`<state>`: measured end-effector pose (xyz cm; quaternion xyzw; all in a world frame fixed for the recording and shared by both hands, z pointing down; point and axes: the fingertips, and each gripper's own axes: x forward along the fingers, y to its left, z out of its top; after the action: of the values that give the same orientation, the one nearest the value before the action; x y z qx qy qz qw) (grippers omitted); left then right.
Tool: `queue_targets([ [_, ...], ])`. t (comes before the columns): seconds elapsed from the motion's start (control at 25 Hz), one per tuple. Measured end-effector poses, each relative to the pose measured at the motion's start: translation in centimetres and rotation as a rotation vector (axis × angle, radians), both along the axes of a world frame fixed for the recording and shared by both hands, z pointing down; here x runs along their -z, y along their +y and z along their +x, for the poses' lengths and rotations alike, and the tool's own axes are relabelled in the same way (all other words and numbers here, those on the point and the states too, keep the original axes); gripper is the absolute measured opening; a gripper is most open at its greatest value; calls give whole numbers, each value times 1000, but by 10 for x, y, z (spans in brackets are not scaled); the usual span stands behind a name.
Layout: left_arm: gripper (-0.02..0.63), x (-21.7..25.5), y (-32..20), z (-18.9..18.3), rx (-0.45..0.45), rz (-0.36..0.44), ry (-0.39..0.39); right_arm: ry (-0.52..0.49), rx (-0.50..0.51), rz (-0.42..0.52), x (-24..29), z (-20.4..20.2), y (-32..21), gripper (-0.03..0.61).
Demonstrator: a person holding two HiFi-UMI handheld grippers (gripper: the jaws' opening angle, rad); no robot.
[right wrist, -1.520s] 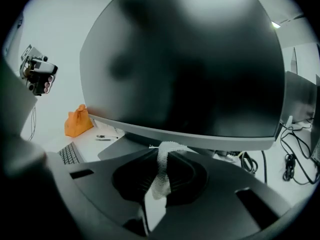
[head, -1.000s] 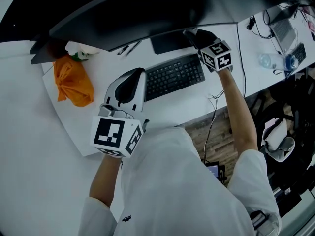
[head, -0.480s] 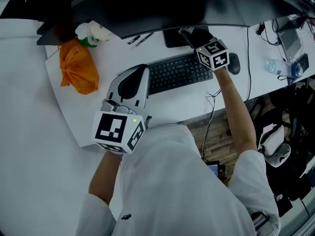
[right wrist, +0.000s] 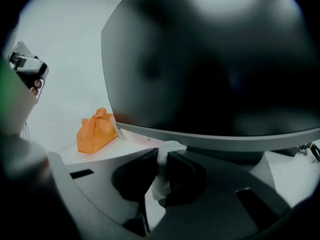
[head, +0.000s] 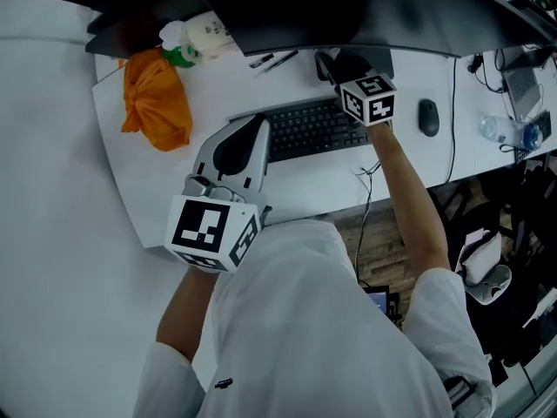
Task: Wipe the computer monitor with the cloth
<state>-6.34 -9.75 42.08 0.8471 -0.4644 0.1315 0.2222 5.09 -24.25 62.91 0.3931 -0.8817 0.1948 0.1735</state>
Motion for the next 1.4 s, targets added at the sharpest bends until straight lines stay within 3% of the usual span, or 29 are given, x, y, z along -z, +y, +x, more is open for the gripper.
queue_targets([
  [0.4,18,3,22,-44,55,-4,-2,-29,38,-3,4,-69,9,40],
  [0.8,18,4,38,-85,97,3,9,-94,-15,-22,7,-127,15,40],
  [1.4,18,12,61,-127,136,24,33,-290,-142,-75,31,-190,19,38],
])
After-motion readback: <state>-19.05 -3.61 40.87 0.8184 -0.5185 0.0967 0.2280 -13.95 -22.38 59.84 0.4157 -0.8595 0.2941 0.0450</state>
